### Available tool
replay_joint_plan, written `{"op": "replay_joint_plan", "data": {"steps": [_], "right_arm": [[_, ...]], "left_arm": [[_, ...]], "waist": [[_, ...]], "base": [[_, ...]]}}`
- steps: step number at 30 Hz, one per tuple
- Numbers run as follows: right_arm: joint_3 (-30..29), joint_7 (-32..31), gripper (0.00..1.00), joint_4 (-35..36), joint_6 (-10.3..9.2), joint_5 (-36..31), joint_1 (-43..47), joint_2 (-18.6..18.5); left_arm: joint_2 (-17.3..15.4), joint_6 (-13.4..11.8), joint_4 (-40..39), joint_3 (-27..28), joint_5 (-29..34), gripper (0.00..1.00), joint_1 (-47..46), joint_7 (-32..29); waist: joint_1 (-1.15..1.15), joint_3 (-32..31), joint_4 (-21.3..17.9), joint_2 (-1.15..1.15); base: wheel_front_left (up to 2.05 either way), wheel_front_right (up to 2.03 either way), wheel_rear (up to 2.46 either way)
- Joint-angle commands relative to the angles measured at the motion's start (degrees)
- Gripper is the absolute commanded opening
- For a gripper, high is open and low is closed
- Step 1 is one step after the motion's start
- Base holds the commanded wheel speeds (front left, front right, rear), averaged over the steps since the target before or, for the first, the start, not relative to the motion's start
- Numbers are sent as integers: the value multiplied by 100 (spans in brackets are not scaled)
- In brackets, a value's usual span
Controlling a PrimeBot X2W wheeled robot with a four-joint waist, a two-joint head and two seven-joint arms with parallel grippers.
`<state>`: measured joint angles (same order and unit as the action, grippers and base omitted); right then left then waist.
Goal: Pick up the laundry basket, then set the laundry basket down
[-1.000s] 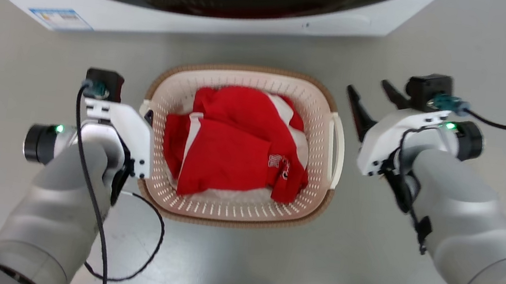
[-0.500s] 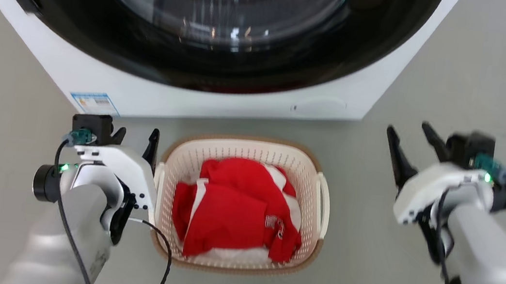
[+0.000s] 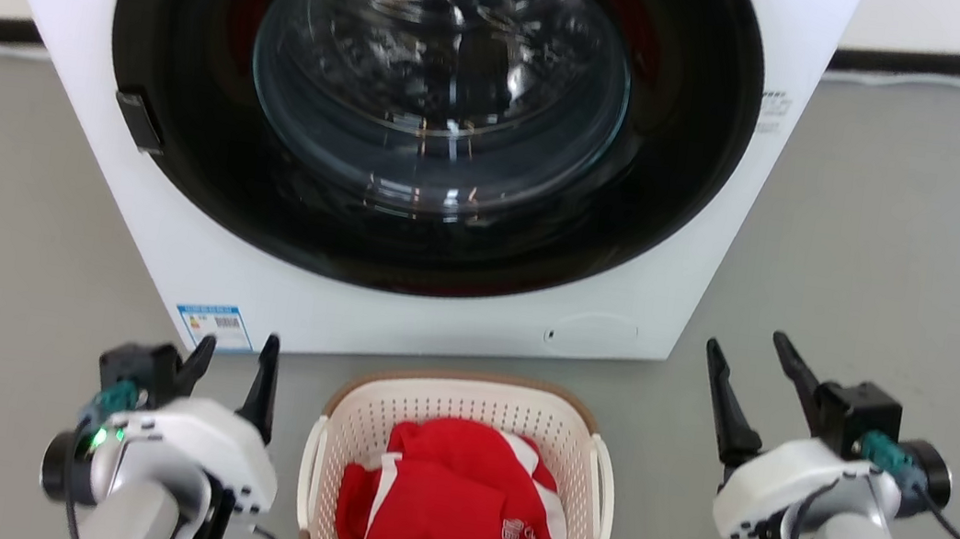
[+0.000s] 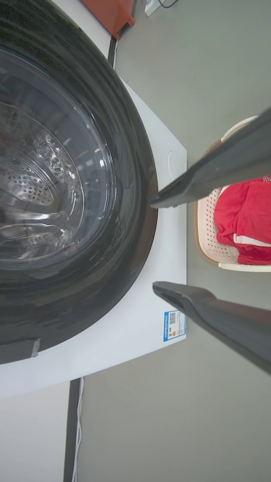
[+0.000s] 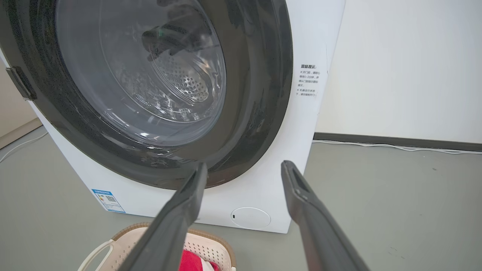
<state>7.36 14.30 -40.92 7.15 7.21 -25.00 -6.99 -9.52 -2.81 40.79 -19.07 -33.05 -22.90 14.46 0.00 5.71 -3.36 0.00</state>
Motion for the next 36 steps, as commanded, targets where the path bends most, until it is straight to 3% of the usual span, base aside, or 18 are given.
{"op": "replay_joint_plan", "data": {"steps": [1,9,20,21,28,32,36], "right_arm": [[27,70,100,347,34,-120,185,63],[-167,70,100,1307,34,-358,1057,220],[-291,70,100,1693,34,-425,1524,306],[-384,0,0,1496,-1,-367,1602,292],[-404,-77,0,1258,-6,-209,1802,328],[-443,-153,0,1307,-5,78,1807,331],[-464,-209,0,1363,-3,366,1822,333]], "left_arm": [[-134,-2,-335,334,183,100,170,53],[72,-21,-1366,1114,817,100,1111,53],[292,31,-1597,1675,1238,100,1609,53],[375,5,-1439,1497,1213,0,1682,0],[459,24,-1210,1525,1082,0,1818,-88],[465,57,-1261,1563,852,0,1816,-159],[472,90,-1313,1590,622,0,1820,-219]], "waist": [[0,-255,19,0],[0,-509,21,0],[0,-682,51,0],[0,-680,49,0],[1,-682,55,0],[13,-689,64,0],[2,-679,73,0]], "base": [[0,0,0],[0,0,0],[0,0,0],[0,0,0],[0,0,0],[0,0,0],[0,0,0]]}}
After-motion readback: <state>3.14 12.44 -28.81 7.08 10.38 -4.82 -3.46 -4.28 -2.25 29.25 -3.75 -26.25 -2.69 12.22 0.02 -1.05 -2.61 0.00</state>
